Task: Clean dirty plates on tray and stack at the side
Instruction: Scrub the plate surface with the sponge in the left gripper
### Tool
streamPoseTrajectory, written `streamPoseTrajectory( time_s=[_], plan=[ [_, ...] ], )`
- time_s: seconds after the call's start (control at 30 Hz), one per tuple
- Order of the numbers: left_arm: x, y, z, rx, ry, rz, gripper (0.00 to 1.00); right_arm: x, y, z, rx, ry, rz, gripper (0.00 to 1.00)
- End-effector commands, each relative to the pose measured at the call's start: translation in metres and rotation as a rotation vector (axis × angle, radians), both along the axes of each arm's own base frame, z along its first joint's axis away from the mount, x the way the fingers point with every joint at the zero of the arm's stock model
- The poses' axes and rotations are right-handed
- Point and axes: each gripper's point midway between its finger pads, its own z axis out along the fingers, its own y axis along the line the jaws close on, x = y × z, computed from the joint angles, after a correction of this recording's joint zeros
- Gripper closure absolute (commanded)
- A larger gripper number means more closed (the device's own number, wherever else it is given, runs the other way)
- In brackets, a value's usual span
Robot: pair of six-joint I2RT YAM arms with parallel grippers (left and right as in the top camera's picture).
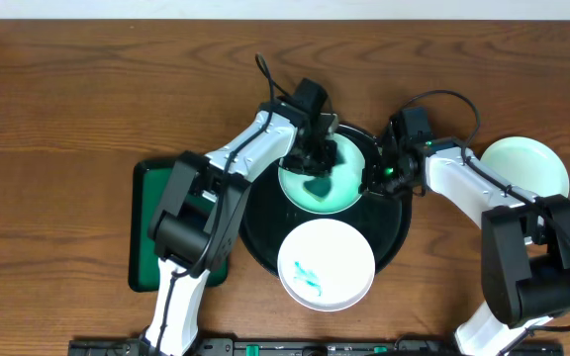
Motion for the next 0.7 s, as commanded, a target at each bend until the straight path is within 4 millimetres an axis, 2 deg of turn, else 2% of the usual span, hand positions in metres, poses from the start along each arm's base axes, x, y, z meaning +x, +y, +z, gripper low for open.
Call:
streamPoseTrajectory(
  time_s=[0.0, 0.07, 0.13, 0.3, 0.47, 0.5, 0.6, 0.67],
  plan=[
    [-0.041, -0.024, -0.016, -0.126, 0.183, -0.054, 0.93, -0.006, -0.018, -0.017, -0.099, 0.014, 0.005, 0.99],
    [-0.037, -0.021, -0.017, -0.118, 0.176, -0.039, 0.93, -0.006, -0.018, -0.017, -0.099, 0.014, 0.005, 0.99],
    [-0.028, -0.010, -0.024, -0.060, 0.155, 0.005, 0.93, -0.006, -0.018, -0.017, -0.099, 0.015, 0.006, 0.99],
    [0.009, 0.041, -0.041, 0.125, 0.078, 0.180, 0.93, -0.007, -0.019, -0.018, -0.101, 0.019, 0.007, 0.99],
    [0.038, 0.087, -0.045, 0.212, 0.079, 0.403, 0.93, -0.007, -0.020, -0.018, -0.111, 0.016, 0.007, 0.98],
    [0.044, 0.103, -0.046, 0.236, 0.083, 0.474, 0.93, -0.007, -0.021, -0.018, -0.116, 0.015, 0.006, 0.99],
    [0.051, 0.126, -0.049, 0.300, 0.066, 0.542, 0.93, -0.007, -0.021, -0.018, -0.116, 0.016, 0.006, 0.98],
    [0.048, 0.139, -0.051, 0.355, 0.069, 0.562, 0.93, -0.007, -0.021, -0.019, -0.116, 0.016, 0.006, 0.98]
  ],
)
